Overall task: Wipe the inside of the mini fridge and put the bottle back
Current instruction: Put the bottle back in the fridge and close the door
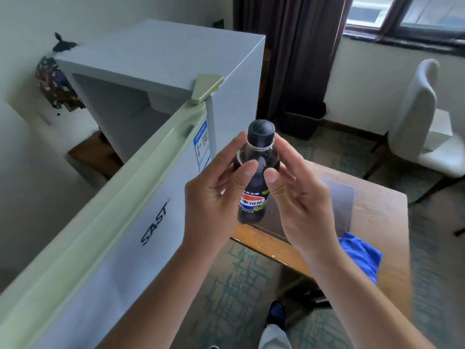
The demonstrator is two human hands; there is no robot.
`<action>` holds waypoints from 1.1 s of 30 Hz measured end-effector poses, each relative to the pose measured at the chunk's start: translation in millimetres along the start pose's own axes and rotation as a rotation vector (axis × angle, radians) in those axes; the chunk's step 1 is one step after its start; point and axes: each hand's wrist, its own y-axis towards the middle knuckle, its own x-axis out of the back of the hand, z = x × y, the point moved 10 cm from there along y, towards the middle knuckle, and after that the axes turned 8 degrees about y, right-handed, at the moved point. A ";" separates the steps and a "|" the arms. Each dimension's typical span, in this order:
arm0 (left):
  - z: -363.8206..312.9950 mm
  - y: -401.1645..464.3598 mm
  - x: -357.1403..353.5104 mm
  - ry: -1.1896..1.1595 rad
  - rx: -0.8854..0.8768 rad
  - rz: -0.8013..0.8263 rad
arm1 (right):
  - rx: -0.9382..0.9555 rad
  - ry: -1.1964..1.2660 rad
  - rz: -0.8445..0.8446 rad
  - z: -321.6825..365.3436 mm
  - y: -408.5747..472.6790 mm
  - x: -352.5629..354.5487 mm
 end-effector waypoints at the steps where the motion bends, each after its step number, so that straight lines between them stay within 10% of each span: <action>1: -4.1 -7.7 10.7 0.005 -0.008 0.010 | 0.001 0.011 -0.005 4.8 -8.8 -9.6; 33: -166.0 -224.7 154.5 0.226 -0.150 -0.288 | 0.113 0.057 0.312 162.0 -186.7 -134.8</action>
